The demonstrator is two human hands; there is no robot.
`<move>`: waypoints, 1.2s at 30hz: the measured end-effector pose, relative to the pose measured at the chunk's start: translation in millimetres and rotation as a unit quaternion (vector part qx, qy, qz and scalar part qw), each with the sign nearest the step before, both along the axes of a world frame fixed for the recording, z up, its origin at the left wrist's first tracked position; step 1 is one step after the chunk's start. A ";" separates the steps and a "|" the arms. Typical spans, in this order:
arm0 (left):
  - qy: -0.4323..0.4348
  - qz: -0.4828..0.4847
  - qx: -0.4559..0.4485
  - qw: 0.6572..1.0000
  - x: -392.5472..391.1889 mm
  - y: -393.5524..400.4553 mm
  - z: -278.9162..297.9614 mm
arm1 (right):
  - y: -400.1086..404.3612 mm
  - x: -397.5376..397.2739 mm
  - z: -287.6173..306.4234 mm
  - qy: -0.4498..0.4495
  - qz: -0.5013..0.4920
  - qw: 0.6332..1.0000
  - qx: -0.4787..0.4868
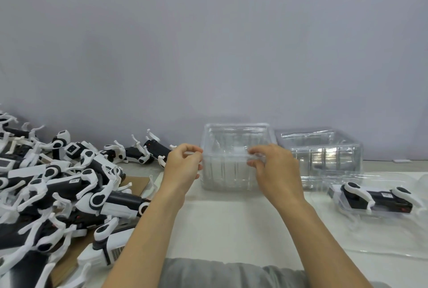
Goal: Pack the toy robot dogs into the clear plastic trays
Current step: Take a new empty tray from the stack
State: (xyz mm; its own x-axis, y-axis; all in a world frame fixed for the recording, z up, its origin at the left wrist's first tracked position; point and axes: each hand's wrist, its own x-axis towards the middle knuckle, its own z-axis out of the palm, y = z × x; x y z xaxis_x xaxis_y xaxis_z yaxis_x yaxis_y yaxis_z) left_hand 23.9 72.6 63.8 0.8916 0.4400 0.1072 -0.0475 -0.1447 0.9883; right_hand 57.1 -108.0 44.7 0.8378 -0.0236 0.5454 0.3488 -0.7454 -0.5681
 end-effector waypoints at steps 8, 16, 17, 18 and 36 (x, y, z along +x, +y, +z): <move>0.072 -0.099 0.109 0.987 -0.6 9.4 -17.3 | -4.9 -1.7 9.0 -0.011 0.000 0.997 0.082; 0.066 -0.047 0.089 0.993 4.3 -0.7 -36.6 | -5.0 -9.1 25.3 0.010 0.003 0.982 0.187; 0.057 -0.025 0.070 0.996 4.0 -1.6 -33.7 | -5.1 -9.9 27.6 0.020 0.006 0.976 0.218; 0.047 -0.008 0.040 0.998 3.7 -3.4 -31.1 | -5.0 -10.7 29.6 0.029 0.010 0.967 0.253; -0.099 0.020 -0.124 0.987 6.5 -10.7 -3.9 | 11.4 -14.0 27.9 0.180 0.116 0.924 0.317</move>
State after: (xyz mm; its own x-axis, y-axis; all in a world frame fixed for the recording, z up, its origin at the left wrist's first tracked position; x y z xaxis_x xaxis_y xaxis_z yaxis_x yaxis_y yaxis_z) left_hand 30.3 62.0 59.9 0.8452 0.5094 0.1616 -0.2416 0.0944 0.9658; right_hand 43.1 -96.5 72.6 0.9848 -0.0408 0.1686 0.1606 -0.1518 -0.9753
